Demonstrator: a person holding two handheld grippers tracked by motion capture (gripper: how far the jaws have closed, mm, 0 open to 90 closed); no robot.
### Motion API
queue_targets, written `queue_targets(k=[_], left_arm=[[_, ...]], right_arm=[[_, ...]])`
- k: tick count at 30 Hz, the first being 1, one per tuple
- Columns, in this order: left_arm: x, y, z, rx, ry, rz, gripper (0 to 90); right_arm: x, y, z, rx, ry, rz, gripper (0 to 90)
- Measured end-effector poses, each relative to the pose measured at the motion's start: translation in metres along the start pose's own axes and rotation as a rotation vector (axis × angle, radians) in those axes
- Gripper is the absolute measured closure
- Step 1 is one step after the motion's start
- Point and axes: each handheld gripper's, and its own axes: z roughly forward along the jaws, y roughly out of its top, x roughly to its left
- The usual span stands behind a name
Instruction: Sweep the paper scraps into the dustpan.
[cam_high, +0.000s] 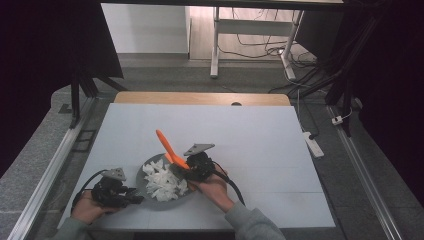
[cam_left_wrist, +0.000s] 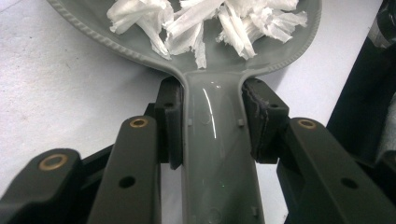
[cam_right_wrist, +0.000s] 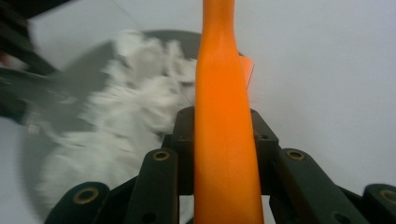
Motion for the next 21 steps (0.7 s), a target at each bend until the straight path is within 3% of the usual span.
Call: queue_targets(k=[1, 5, 21], left_arm=[[0.000, 0.000, 0.000, -0.001, 0.000, -0.001, 61.7], [0.000, 0.000, 0.000, -0.002, 0.000, -0.002, 61.7], [0.001, -0.002, 0.000, -0.017, 0.006, -0.012, 61.8]], right_arm=[[0.004, 0.001, -0.001, -0.009, 0.018, 0.002, 70.5], [0.013, 0.005, -0.007, -0.036, -0.013, -0.052, 70.5], [-0.025, 0.005, -0.046, -0.135, -0.084, 0.031, 70.5]])
